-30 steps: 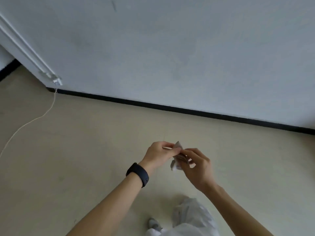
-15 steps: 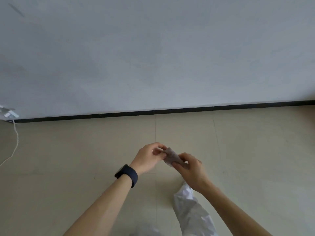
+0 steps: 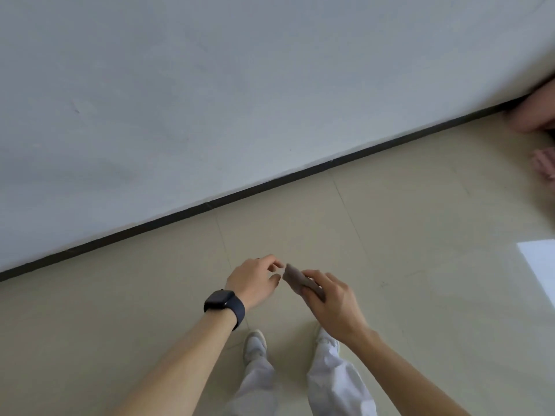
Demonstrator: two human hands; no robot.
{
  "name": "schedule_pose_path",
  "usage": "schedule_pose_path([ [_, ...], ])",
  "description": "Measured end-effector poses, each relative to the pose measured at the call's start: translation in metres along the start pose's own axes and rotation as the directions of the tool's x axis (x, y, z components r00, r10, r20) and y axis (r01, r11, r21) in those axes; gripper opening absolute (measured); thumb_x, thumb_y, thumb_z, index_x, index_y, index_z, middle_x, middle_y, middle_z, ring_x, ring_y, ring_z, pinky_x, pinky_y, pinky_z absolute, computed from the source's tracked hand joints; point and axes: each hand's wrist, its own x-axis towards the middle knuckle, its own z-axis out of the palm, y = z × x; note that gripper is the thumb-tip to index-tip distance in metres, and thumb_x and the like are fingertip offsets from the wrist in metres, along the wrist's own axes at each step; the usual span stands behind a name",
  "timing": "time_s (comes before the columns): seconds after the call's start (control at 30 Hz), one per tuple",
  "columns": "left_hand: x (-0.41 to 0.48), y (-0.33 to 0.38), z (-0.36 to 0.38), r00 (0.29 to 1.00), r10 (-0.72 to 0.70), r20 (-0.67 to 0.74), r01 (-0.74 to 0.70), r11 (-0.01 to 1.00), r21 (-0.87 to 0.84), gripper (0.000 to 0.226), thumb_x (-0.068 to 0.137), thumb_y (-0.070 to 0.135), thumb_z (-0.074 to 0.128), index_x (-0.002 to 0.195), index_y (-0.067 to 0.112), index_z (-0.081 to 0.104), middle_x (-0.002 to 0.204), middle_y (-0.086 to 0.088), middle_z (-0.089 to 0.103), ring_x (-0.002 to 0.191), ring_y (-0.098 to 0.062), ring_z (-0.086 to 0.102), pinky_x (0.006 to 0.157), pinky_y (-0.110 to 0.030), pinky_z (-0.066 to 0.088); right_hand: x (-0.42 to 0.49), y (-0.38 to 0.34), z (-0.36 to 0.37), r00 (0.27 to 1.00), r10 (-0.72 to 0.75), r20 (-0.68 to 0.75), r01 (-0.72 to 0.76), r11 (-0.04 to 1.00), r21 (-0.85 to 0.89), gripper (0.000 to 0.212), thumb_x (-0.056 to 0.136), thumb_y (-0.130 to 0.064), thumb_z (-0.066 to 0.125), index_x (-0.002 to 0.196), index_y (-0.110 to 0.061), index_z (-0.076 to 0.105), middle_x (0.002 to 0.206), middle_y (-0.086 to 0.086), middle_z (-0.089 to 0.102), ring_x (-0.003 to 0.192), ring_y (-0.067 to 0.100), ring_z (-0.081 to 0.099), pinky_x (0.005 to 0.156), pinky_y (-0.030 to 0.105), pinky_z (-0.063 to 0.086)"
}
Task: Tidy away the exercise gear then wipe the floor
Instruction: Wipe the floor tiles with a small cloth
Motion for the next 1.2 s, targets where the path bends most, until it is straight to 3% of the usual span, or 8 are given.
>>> schedule_pose_path([
  [0.17,0.092,-0.017,0.049,0.994,0.104,0.015,-0.104,0.95,0.294,0.043,0.098,0.034,0.047,0.141,0.032,0.048,0.139,0.004,0.056,0.131,-0.021,0.046,0.095,-0.032,0.043,0.046,0.096,0.013,0.984,0.131,-0.122,-0.136,0.99,-0.029,0.022,0.096,-0.031,0.057,0.113,-0.045,0.059,0.088,-0.015,0.059,0.078,0.003,0.057,0.063,0.013,0.041],
  [0.37,0.217,-0.027,0.142,0.979,0.183,0.087,-0.201,0.84,0.504,0.048,0.098,0.035,0.044,0.146,0.031,0.041,0.151,0.007,0.042,0.143,-0.016,0.029,0.111,-0.032,0.028,0.121,0.247,0.023,0.947,0.263,-0.186,-0.28,0.957,-0.071,0.02,0.099,-0.034,0.05,0.115,-0.045,0.056,0.094,-0.012,0.059,0.083,0.015,0.061,0.07,0.038,0.054],
  [0.67,0.422,0.023,0.304,0.96,0.223,0.169,-0.279,0.714,0.643,0.061,0.098,0.046,0.041,0.154,0.032,0.02,0.165,-0.006,0.009,0.151,-0.03,0.004,0.118,-0.048,0.016,0.226,0.477,0.008,0.898,0.299,-0.322,-0.367,0.914,-0.175,0.033,0.102,-0.027,0.04,0.132,-0.038,0.048,0.102,-0.003,0.052,0.103,0.02,0.053,0.068,0.036,0.051],
  [0.83,0.503,0.074,0.376,0.926,0.313,0.209,-0.372,0.673,0.64,0.069,0.097,0.057,0.037,0.156,0.042,0.005,0.166,-0.001,-0.009,0.151,-0.032,-0.008,0.119,-0.055,0.01,0.26,0.571,-0.022,0.78,0.37,-0.504,-0.487,0.865,-0.12,0.043,0.1,-0.014,0.043,0.137,-0.036,0.046,0.113,0.001,0.048,0.111,0.022,0.047,0.065,0.033,0.044],
  [0.93,0.54,0.095,0.403,0.915,0.331,0.231,-0.395,0.619,0.678,0.07,0.096,0.063,0.033,0.153,0.048,-0.005,0.164,0.002,-0.019,0.151,-0.033,-0.014,0.117,-0.061,0.008,0.271,0.618,-0.028,0.671,0.442,-0.596,-0.568,0.823,-0.029,0.053,0.097,-0.009,0.044,0.141,-0.039,0.043,0.134,-0.001,0.044,0.125,0.022,0.04,0.082,0.034,0.046],
  [1.03,0.569,0.101,0.411,0.939,0.259,0.228,-0.342,0.617,0.708,0.073,0.092,0.073,0.026,0.148,0.054,-0.016,0.161,0.006,-0.029,0.148,-0.033,-0.025,0.112,-0.071,0.004,0.265,0.642,0.005,0.781,0.394,-0.485,-0.505,0.855,-0.118,0.055,0.104,-0.026,0.037,0.157,-0.034,0.021,0.166,-0.004,0.008,0.153,0.02,0.005,0.123,0.036,0.013],
  [1.1,0.581,0.096,0.411,0.955,0.188,0.227,-0.295,0.645,0.705,0.076,0.088,0.08,0.025,0.144,0.058,-0.021,0.158,0.011,-0.035,0.147,-0.032,-0.028,0.109,-0.075,0.001,0.251,0.646,0.027,0.87,0.295,-0.396,-0.404,0.886,-0.228,0.053,0.106,-0.037,0.026,0.157,-0.036,0.013,0.165,-0.008,-0.005,0.152,0.015,-0.009,0.123,0.035,-0.001],
  [1.2,0.584,0.091,0.411,0.96,0.158,0.232,-0.279,0.624,0.73,0.078,0.084,0.085,0.02,0.14,0.06,-0.027,0.154,0.014,-0.04,0.147,-0.031,-0.028,0.108,-0.077,0.005,0.235,0.664,0.012,0.955,0.144,-0.261,-0.235,0.903,-0.359,0.051,0.107,-0.039,0.021,0.158,-0.037,0.01,0.166,-0.009,-0.002,0.152,0.011,-0.007,0.124,0.034,0.003],
])
